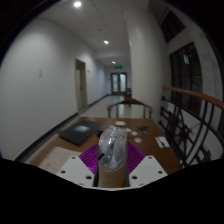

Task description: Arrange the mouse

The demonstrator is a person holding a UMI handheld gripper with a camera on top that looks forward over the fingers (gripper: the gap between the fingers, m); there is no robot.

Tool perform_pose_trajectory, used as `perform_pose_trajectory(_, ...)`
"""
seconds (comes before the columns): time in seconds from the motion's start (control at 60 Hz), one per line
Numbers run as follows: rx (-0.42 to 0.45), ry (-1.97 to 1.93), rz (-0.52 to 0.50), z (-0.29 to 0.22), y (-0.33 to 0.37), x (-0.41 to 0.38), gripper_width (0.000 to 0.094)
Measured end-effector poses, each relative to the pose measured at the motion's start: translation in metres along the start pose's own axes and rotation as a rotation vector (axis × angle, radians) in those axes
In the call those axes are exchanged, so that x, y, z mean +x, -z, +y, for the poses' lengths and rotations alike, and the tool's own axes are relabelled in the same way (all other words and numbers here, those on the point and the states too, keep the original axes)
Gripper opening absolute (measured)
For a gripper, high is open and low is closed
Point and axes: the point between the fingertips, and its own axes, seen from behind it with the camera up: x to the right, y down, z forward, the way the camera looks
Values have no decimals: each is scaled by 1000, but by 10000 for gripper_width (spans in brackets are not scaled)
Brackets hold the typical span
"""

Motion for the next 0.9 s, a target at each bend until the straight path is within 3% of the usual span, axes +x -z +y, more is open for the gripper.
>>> perform_pose_trajectory(0.117, 29, 11, -112, -19, 0, -108, 341)
perform_pose_trajectory(0.267, -188, -29, -211, 78, -43, -206, 341)
perform_pose_trajectory(0.367, -297, -20, -178, 137, -62, -214, 341)
perform_pose_trajectory(0.483, -309, 11, -138, 149, -73, -207, 352)
perform_pose_trajectory(0.667, -362, 32, -177, 155, -64, -211, 621)
perform_pose_trajectory(0.7, -379, 31, -196, 153, -61, -212, 720)
perform_pose_trajectory(0.733, -377, 30, -215, 150, -55, -214, 887)
perform_pose_trajectory(0.9, -354, 33, -269, 137, -5, -192, 858)
